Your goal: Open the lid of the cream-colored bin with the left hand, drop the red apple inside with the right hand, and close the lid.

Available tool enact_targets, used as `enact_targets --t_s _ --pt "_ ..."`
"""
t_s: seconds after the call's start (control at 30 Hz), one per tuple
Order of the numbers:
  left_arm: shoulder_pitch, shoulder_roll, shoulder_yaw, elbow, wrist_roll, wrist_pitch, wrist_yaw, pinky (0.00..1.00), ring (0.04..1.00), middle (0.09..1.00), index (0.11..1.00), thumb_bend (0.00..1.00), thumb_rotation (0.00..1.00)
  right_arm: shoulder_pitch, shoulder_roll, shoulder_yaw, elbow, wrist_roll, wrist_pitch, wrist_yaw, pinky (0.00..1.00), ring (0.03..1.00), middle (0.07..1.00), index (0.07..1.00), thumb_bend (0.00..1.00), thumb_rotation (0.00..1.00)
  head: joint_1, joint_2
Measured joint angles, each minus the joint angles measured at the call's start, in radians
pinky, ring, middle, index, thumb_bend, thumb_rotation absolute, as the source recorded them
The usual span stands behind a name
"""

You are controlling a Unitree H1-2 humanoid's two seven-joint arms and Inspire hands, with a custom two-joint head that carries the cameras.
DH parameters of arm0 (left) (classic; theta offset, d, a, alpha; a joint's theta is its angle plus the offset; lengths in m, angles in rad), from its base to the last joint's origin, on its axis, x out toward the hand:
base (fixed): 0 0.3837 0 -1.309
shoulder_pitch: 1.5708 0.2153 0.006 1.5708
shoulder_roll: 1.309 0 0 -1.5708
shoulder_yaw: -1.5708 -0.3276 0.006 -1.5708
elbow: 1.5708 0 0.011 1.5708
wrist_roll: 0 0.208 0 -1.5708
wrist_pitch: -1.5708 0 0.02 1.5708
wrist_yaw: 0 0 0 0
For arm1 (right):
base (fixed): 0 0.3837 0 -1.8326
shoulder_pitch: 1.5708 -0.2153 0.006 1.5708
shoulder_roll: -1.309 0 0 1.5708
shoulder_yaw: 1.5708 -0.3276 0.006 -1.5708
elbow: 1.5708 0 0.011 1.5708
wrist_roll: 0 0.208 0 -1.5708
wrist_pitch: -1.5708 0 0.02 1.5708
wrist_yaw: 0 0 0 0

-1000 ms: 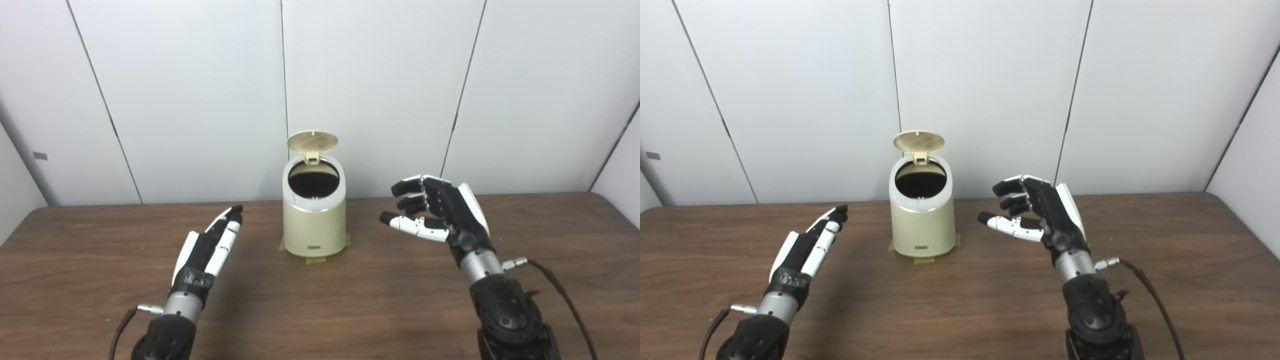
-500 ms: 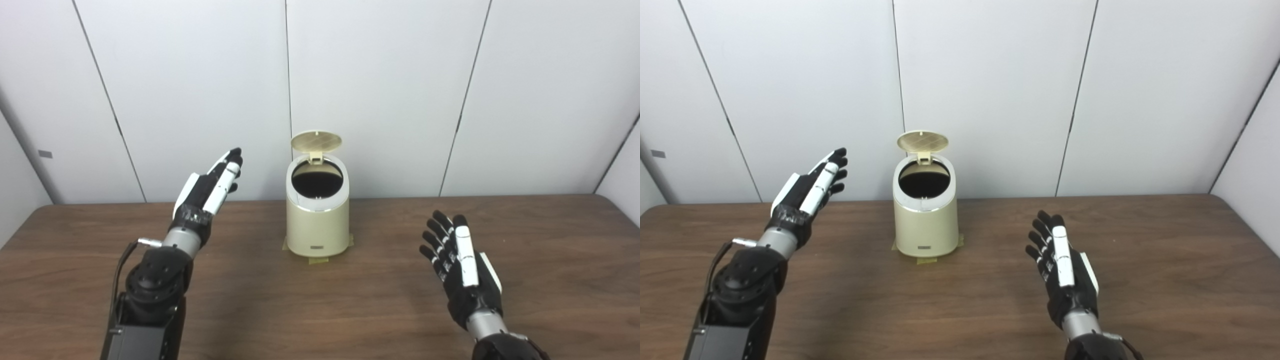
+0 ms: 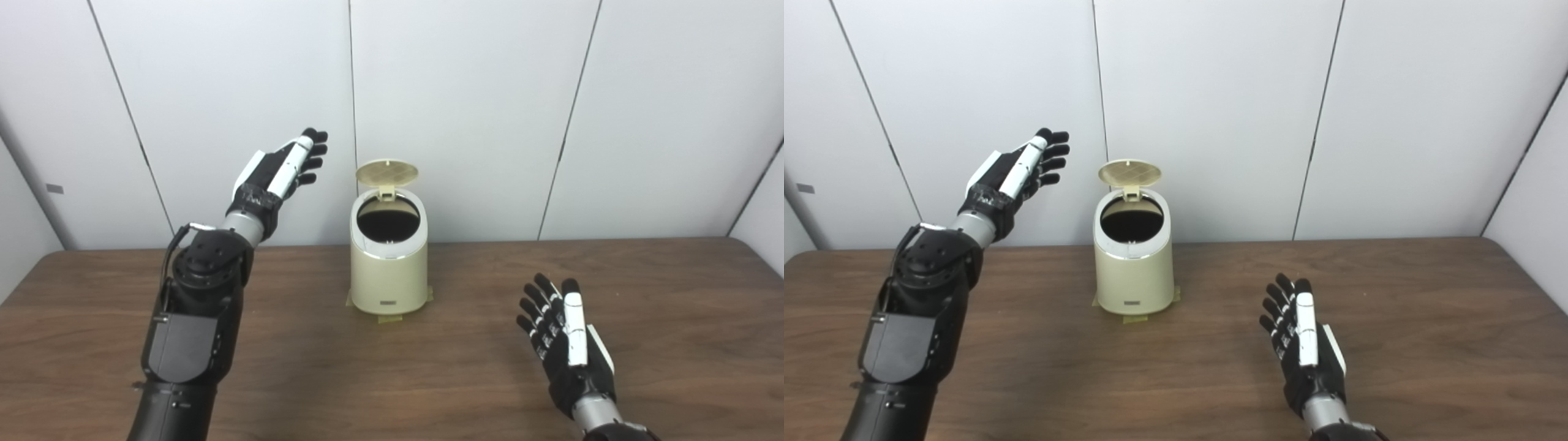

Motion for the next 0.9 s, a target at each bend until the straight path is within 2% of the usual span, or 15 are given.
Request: enact_targets --t_s 0.17,0.4,0.6,0.77,0.9 --pt "-0.038 0.012 -0.041 0.076 -0.01 -0.009 -0.034 0.9 0.904 0.89 0.875 0.45 0.96 0.003 0.002 0.014 0.003 0.003 -0.023 -0.007 0.91 0.933 0.939 0.937 0.57 1.0 -0.002 -0.005" --pt "-0.099 0.041 -0.099 0.191 0.03 -0.083 -0.041 0.87 0.875 0.857 0.863 0.46 1.0 0.003 0.0 0.022 0.032 0.029 -0.033 -0.006 0.89 0.921 0.931 0.942 0.6 1.0 -0.011 -0.009" --pt "-0.133 0.043 -0.123 0.237 0.034 -0.122 -0.051 0.87 0.858 0.833 0.834 0.42 1.0 0.003 -0.006 0.035 0.033 0.043 -0.033 -0.006 0.9 0.922 0.93 0.951 0.6 1.0 -0.018 -0.012" --pt "-0.149 0.045 -0.165 0.276 0.078 -0.175 -0.072 0.83 0.835 0.805 0.786 0.41 1.0 0.002 -0.008 0.043 0.04 0.047 -0.033 -0.006 0.9 0.92 0.928 0.952 0.59 1.0 -0.023 -0.014" --pt "-0.157 0.048 -0.192 0.281 0.119 -0.185 -0.074 0.85 0.83 0.784 0.777 0.41 1.0 0.001 -0.008 0.044 0.053 0.047 -0.033 -0.007 0.9 0.907 0.919 0.952 0.59 1.0 -0.025 -0.014"
